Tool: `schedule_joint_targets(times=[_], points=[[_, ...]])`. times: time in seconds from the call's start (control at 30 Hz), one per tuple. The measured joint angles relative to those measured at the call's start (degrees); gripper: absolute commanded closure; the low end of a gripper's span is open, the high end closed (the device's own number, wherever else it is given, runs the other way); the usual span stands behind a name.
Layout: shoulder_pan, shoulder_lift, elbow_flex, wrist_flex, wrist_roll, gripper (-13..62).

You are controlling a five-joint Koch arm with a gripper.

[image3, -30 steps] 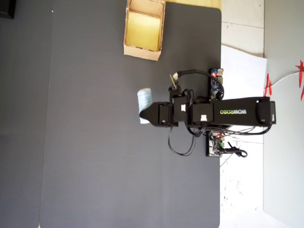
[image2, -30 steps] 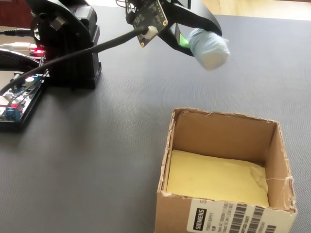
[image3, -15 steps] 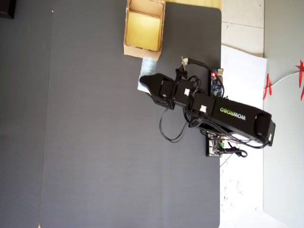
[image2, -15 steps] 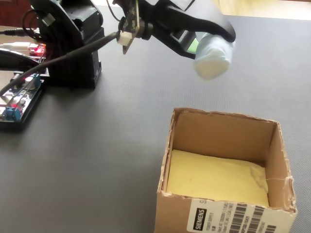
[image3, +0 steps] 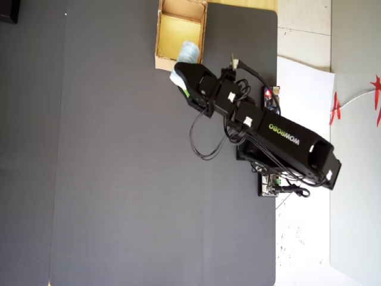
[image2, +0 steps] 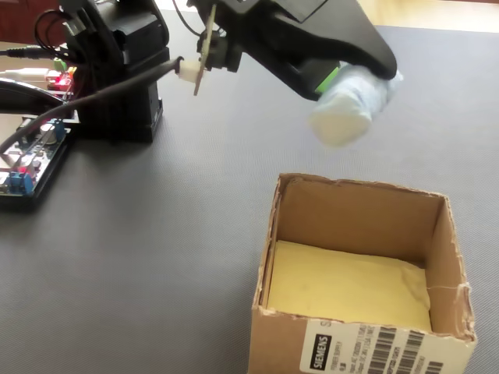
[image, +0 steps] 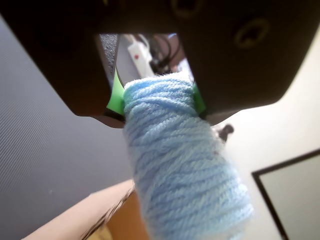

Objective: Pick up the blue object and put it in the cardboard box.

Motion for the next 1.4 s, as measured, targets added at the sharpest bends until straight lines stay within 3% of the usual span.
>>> schedule_joint_targets(times=[0.43, 0.47, 0.5, 0.7, 1.07, 1.4], points=[[10.6, -15.0, -10.5, -1.2, -1.3, 38.2], [11.1, -15.0, -10.5, -1.2, -1.3, 36.6], [11.1, -15.0, -10.5, -1.2, -1.3, 26.6], [10.7, -15.0, -10.5, -1.2, -1.3, 18.1], [8.8, -14.2, -10.3, -1.2, -1.3, 17.8], [-4.0, -4.5, -2.6, -1.2, 7.0, 17.8]])
